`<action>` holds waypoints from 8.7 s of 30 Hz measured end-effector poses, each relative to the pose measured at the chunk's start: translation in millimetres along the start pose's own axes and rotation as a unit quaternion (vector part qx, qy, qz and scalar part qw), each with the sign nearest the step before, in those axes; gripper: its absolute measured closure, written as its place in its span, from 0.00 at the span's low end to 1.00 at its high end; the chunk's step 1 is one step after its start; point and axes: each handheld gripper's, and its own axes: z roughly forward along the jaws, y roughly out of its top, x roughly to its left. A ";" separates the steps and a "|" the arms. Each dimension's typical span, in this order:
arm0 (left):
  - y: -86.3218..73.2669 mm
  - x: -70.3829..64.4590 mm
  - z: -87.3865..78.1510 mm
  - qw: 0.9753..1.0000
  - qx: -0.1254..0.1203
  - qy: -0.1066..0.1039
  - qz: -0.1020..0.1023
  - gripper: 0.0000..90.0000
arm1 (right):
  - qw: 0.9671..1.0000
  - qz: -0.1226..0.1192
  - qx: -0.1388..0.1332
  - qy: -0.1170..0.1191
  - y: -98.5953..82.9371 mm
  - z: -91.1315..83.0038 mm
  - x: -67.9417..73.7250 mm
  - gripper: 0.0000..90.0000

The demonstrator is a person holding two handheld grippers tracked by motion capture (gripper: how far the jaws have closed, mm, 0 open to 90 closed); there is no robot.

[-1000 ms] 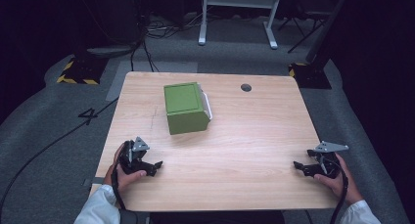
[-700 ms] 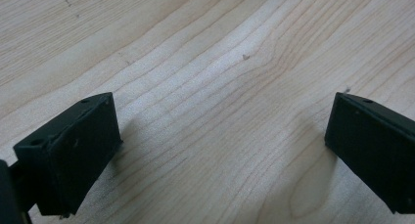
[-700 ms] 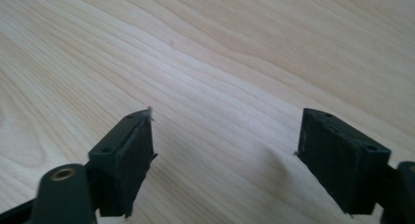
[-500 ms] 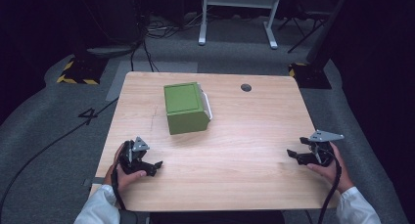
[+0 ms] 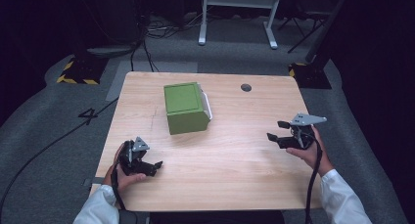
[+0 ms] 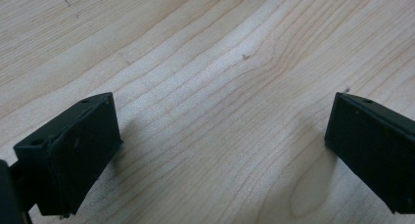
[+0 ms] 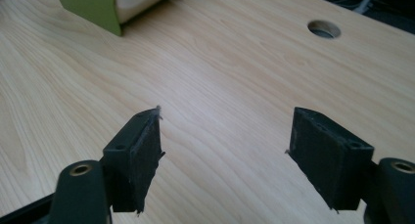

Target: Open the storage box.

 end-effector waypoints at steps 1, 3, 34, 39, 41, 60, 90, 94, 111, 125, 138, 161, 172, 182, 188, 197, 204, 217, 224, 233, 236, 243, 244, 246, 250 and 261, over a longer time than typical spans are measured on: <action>0.0 0.1 0.0 1.000 0.000 0.000 0.000 0.00 | 1.000 -0.004 -0.004 0.001 5.1 3.3 2.3 0.33; 0.1 0.0 0.1 1.000 0.000 -0.001 0.001 0.00 | 1.000 -0.008 -0.014 0.007 18.0 12.5 7.7 0.33; -0.4 -1.1 -0.1 1.000 -0.002 0.002 -0.003 0.01 | 0.997 -0.054 -0.011 0.058 108.9 139.1 61.1 0.35; -0.7 -1.2 -0.8 1.000 0.001 0.003 -0.003 0.01 | 0.997 -0.046 -0.005 0.058 112.6 154.4 65.3 0.35; -0.8 -1.4 -0.8 1.000 0.001 0.003 -0.003 0.01 | 0.998 -0.049 0.003 0.047 111.9 160.2 65.6 0.36; -0.8 -1.4 -0.8 1.000 0.001 0.003 -0.004 0.01 | 0.999 -0.018 0.024 0.028 104.3 192.5 58.8 0.37; -0.8 -1.2 -0.9 1.000 0.001 0.002 -0.003 0.00 | 0.999 0.014 0.034 0.020 75.0 173.4 31.4 0.68; -0.8 -1.2 -0.9 1.000 0.001 0.002 -0.003 0.00 | 0.999 0.018 0.033 0.017 73.3 171.6 27.9 0.68; -0.9 -1.2 -0.9 1.000 0.001 0.002 -0.002 0.00 | 0.999 0.030 0.030 0.002 67.0 166.6 14.9 0.68; -0.9 -1.2 -0.9 1.000 0.001 0.002 -0.002 0.00 | 0.999 0.045 0.027 -0.002 60.4 162.0 3.9 0.67; -0.9 -1.2 -0.9 1.000 0.001 0.002 -0.002 0.00 | 0.999 0.043 0.030 -0.007 59.3 161.4 0.6 0.67; -0.9 -1.2 -0.9 1.000 0.001 0.002 -0.002 0.00 | 0.998 0.063 0.005 -0.022 60.7 139.9 -10.7 0.50; -0.9 -1.2 -0.9 1.000 0.001 0.002 -0.003 0.00 | 0.998 0.046 -0.016 -0.026 61.8 104.1 -12.1 0.47; -0.9 -1.2 -0.9 1.000 0.001 0.002 -0.003 0.00 | 0.999 0.019 -0.025 -0.015 56.8 75.8 -7.0 0.44; -0.9 -1.2 -0.9 1.000 0.001 0.002 -0.003 0.00 | 1.000 -0.003 -0.017 -0.008 51.5 62.2 -0.6 0.42; -0.9 -1.2 -0.9 1.000 0.001 0.002 -0.003 0.00 | 0.999 -0.034 -0.001 0.000 36.6 39.7 11.1 0.37; -0.9 -1.2 -0.9 1.000 0.001 0.002 -0.003 0.00 | 0.999 -0.042 0.013 0.003 19.0 26.6 17.5 0.33; -1.1 -1.4 -1.1 1.000 0.001 0.003 -0.003 0.01 | 0.997 -0.053 0.061 0.002 -36.4 16.1 31.1 0.29; -1.1 -1.3 -1.1 1.000 0.001 0.003 -0.003 0.01 | 0.996 -0.040 0.074 0.005 -63.6 6.9 33.9 0.26; -0.8 -1.0 -0.6 1.000 0.000 0.001 -0.003 0.00 | 0.997 0.006 0.073 -0.001 -92.2 -1.0 29.7 0.22; -0.8 -1.1 -0.6 1.000 0.000 0.001 -0.003 0.00 | 0.998 0.024 0.062 0.001 -99.2 -5.3 26.1 0.22; -0.8 -1.1 -0.8 1.000 0.001 0.002 -0.003 0.00 | 0.998 0.020 0.062 0.005 -104.9 -13.2 24.5 0.22; -0.8 -1.1 -0.8 1.000 0.001 0.002 -0.003 0.00 | 0.998 0.020 0.062 0.006 -105.4 -13.9 24.5 0.22; -1.2 -1.7 -1.2 1.000 0.001 0.005 -0.004 0.00 | 0.998 0.019 0.062 0.007 -105.9 -14.5 24.3 0.22; -2.4 -1.8 -2.2 1.000 0.000 0.005 -0.002 0.01 | 0.998 0.018 0.062 0.008 -106.2 -15.0 24.3 0.22; -2.8 -1.7 -2.4 1.000 -0.001 0.002 -0.002 0.00 | 0.998 0.019 0.062 0.008 -105.8 -14.4 24.2 0.21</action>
